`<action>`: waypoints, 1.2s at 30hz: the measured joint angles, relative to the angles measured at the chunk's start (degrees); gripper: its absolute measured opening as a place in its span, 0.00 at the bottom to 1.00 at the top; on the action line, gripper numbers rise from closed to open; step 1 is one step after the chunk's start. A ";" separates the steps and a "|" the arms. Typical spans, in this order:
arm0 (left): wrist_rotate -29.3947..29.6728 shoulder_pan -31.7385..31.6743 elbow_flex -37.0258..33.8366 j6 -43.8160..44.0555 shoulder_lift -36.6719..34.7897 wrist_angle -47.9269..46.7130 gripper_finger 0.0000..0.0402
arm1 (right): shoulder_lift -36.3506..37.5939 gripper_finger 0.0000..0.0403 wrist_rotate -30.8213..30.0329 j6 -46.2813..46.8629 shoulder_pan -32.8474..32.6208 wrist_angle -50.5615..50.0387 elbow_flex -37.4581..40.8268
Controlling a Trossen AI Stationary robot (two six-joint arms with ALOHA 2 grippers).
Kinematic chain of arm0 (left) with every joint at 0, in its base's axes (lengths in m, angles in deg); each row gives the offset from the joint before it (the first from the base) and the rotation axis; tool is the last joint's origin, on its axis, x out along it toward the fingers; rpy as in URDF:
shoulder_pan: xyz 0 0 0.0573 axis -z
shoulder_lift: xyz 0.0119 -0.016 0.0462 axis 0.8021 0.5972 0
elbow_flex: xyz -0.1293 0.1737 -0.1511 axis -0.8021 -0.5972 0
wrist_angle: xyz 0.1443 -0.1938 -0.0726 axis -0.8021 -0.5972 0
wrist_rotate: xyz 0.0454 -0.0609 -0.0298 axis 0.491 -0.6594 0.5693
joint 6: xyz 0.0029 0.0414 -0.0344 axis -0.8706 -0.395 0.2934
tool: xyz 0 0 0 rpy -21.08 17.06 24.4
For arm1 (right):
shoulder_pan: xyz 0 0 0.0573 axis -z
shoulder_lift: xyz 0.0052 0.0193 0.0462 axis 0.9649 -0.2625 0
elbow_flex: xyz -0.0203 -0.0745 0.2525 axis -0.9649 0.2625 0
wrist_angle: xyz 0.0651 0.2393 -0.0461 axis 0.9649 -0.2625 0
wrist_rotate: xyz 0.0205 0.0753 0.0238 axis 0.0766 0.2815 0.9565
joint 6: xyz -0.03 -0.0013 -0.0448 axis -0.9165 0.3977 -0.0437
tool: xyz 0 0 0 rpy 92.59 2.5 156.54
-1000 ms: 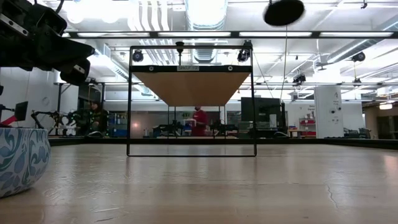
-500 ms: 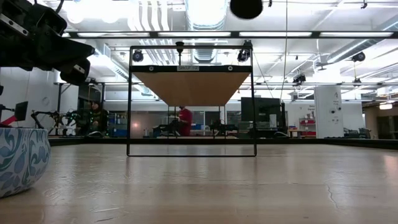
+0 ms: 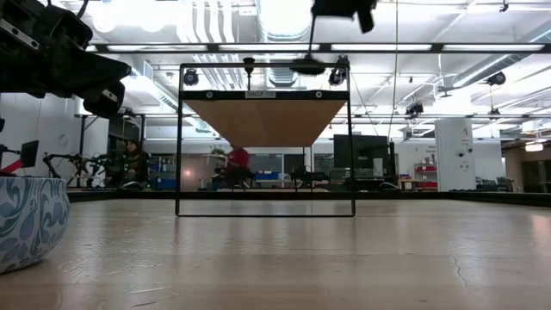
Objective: Pick & Place candle stick holders
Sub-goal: Align the right black candle holder with the other black candle holder on the shelf
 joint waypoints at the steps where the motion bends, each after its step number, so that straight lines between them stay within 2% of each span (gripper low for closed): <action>1: -0.02 0.01 0.00 -0.02 0.00 -0.01 0.04 | -1.16 0.03 0.02 -1.08 0.85 0.98 0.00; 7: -0.01 -0.01 0.00 -0.01 0.01 -0.03 0.04 | -8.51 0.03 1.07 -6.40 6.34 2.30 -2.54; 13: 0.00 -0.01 0.00 -0.02 0.00 -0.05 0.04 | -17.16 0.03 9.81 -7.48 12.40 2.46 -9.41; 22: -0.02 0.01 0.00 -0.01 0.01 -0.02 0.04 | -28.52 0.03 14.80 -8.50 17.79 0.30 -19.68; 28: -0.02 -0.01 0.00 -0.02 0.00 -0.01 0.04 | -31.68 0.03 15.28 -8.51 19.25 0.57 -20.67; 36: 0.00 0.01 0.00 0.00 0.02 -0.01 0.04 | -31.92 0.03 15.46 -8.97 20.79 2.06 -20.24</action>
